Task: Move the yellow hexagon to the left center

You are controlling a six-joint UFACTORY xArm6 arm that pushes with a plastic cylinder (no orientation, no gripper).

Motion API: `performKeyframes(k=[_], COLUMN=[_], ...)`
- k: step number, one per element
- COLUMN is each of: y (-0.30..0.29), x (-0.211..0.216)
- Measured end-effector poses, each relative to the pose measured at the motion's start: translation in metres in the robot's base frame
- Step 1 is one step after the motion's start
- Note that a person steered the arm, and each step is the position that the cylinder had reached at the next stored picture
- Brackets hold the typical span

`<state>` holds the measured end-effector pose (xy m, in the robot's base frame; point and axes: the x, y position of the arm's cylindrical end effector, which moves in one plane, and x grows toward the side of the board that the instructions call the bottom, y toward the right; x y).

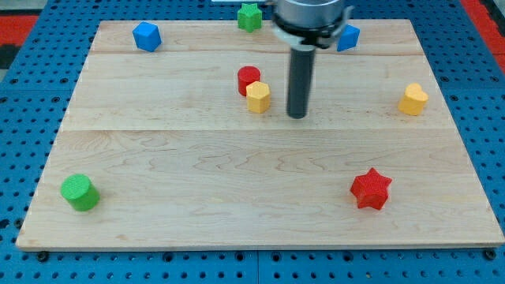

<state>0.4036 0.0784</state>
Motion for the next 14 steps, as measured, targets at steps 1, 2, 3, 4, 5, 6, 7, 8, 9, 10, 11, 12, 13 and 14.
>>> performKeyframes(k=[1,2,3,4,5,6,7,8,9,10,11,12,13,14], y=[-0.038,-0.14,-0.188,-0.185,-0.236,-0.28,-0.233,-0.223,-0.19,-0.193,-0.234,-0.259,-0.271,-0.277], x=[-0.028,0.002,0.02,0.058,0.029,0.0,-0.009,-0.037,-0.051,-0.088,-0.095,-0.071,-0.058,-0.058])
